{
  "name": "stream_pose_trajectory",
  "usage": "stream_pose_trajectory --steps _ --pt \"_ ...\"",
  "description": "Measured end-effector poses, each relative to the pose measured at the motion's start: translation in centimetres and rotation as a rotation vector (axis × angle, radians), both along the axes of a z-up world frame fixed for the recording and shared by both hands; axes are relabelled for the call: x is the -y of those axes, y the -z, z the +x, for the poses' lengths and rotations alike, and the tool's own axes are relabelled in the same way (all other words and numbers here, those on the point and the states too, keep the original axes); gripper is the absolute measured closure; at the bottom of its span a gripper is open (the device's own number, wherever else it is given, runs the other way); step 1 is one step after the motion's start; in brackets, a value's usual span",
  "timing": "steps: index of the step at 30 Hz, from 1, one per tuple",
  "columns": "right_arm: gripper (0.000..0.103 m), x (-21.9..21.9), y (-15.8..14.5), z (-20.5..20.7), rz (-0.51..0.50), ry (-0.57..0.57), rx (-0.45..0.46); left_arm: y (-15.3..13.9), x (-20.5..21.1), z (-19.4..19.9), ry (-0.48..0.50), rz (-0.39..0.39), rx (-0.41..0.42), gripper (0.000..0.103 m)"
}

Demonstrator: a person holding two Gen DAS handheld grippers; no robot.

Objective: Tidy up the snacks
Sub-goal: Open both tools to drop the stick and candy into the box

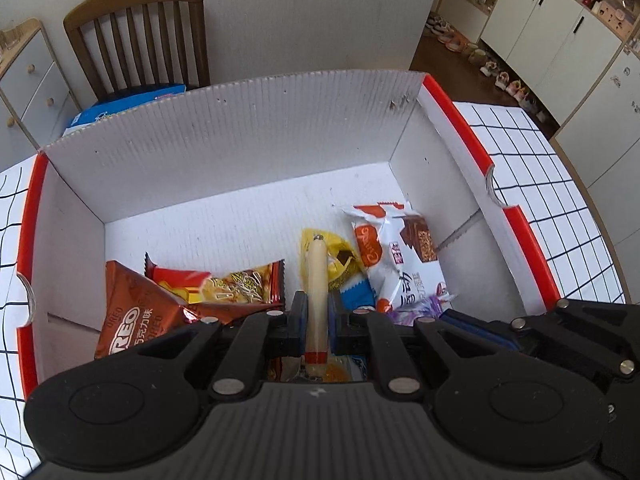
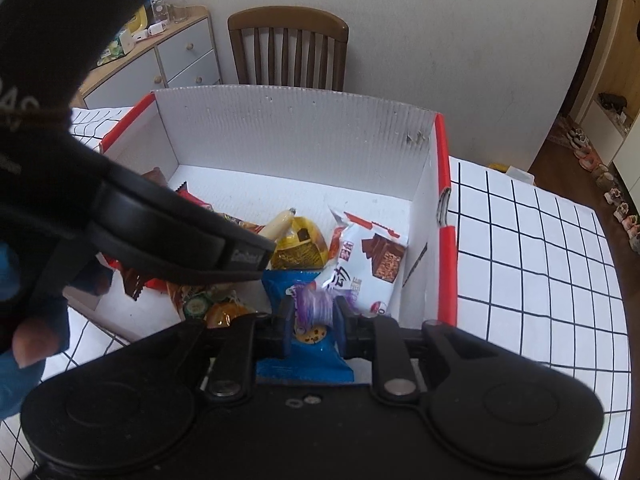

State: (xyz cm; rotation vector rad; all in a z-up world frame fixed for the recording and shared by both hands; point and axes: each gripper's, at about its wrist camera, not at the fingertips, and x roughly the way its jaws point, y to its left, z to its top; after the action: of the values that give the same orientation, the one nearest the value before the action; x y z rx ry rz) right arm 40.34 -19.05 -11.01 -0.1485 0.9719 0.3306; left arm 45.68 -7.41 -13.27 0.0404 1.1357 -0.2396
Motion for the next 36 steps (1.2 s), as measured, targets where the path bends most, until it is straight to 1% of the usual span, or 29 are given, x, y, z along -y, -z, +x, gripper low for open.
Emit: stream_pose_trajectory --steps 8,10,12,13,16,18,20,25,31,36 --pt "0.079 0.2 -0.3 -0.4 0.005 0.014 0.001 0.0 -0.3 -0.6 -0.024 -0.017 -0.008 0.092" --pt "0.077 0.3 -0.5 -0.7 0.004 0.015 0.004 -0.1 -0.4 -0.7 -0.029 -0.027 -0.014 0.087" --pt "0.074 0.4 -0.7 -1.0 0.006 0.016 0.010 -0.2 -0.5 -1.0 -0.033 -0.032 -0.014 0.076" --pt "0.072 0.5 -0.9 -1.1 0.008 0.017 0.013 -0.4 -0.5 -1.2 -0.034 -0.033 -0.008 0.075" --pt "0.069 0.8 -1.4 -1.7 0.013 0.019 0.021 -1.1 -0.6 -1.9 -0.037 -0.038 0.008 0.075" --pt "0.064 0.9 -1.9 -2.2 0.015 0.018 0.029 -1.7 -0.8 -2.5 -0.037 -0.051 0.018 0.075" --pt "0.060 1.0 -2.4 -2.8 0.017 0.016 0.039 -2.4 -1.0 -3.2 -0.036 -0.044 0.043 0.075" --pt "0.055 1.2 -3.9 -4.0 0.021 0.014 0.068 -4.2 -1.5 -5.0 -0.037 -0.042 0.087 0.075" --pt "0.047 1.2 -5.9 -5.8 0.039 0.013 0.110 -6.7 -2.9 -7.4 -0.067 -0.061 0.136 0.075" --pt "0.043 1.1 -7.6 -7.7 0.056 -0.001 0.145 -8.9 -3.9 -9.8 -0.081 -0.058 0.186 0.075"
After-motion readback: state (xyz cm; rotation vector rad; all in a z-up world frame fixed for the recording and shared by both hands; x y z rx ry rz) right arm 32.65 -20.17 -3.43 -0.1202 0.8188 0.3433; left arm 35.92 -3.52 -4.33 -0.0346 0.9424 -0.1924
